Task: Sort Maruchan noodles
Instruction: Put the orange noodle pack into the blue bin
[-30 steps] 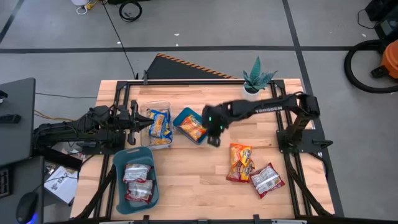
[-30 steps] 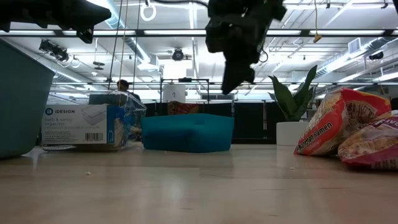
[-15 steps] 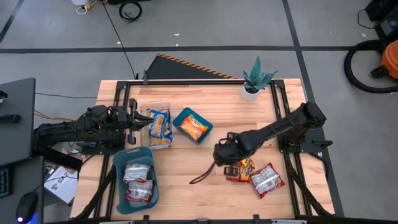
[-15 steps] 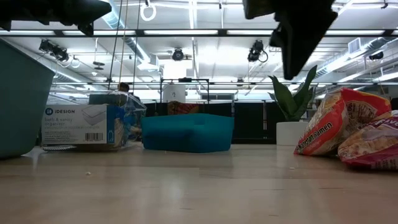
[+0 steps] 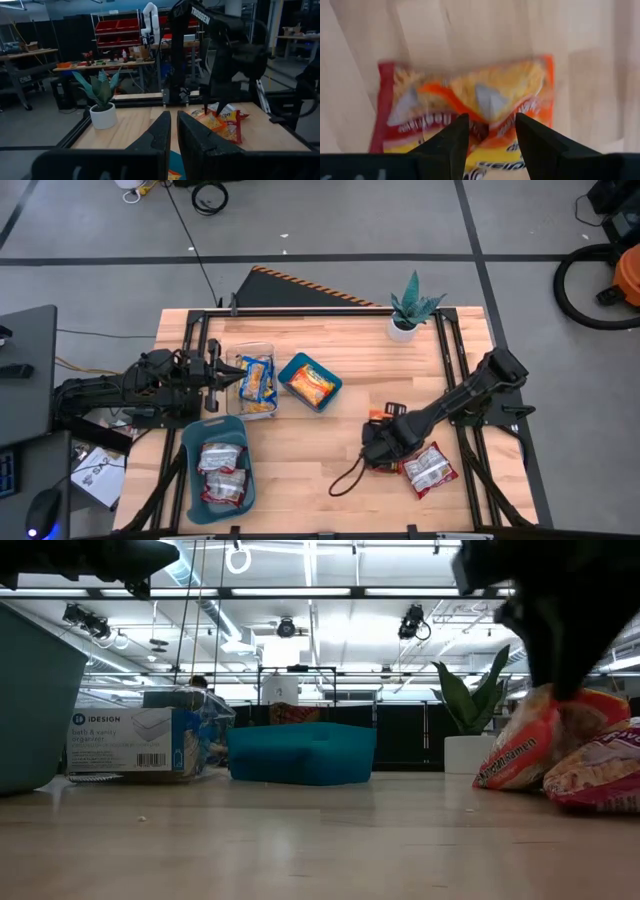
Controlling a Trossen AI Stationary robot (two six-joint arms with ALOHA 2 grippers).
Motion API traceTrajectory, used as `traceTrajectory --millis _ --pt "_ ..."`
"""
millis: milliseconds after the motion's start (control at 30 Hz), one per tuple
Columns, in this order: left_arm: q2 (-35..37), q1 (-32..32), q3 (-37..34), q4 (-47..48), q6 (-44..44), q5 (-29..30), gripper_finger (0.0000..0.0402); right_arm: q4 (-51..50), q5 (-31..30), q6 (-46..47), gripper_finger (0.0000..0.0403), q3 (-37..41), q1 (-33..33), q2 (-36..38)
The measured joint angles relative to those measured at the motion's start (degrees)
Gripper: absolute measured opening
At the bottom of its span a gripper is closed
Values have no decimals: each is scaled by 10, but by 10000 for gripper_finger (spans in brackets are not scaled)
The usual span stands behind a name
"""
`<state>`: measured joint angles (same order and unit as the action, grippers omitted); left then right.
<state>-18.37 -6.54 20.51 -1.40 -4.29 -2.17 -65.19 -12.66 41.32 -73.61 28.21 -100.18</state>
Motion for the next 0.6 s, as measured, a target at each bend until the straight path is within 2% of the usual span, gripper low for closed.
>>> traceTrajectory --millis 233,367,533,600 --pt "0 0 0 6 8 0 37 0 17 -23 147 45 -1 0" --pt "0 0 0 13 25 0 37 0 18 -41 99 48 -13 0" --pt "0 0 0 14 31 0 37 -5 9 -70 17 48 -32 0" --pt "0 0 0 19 46 0 37 -5 8 -75 9 48 -41 0"
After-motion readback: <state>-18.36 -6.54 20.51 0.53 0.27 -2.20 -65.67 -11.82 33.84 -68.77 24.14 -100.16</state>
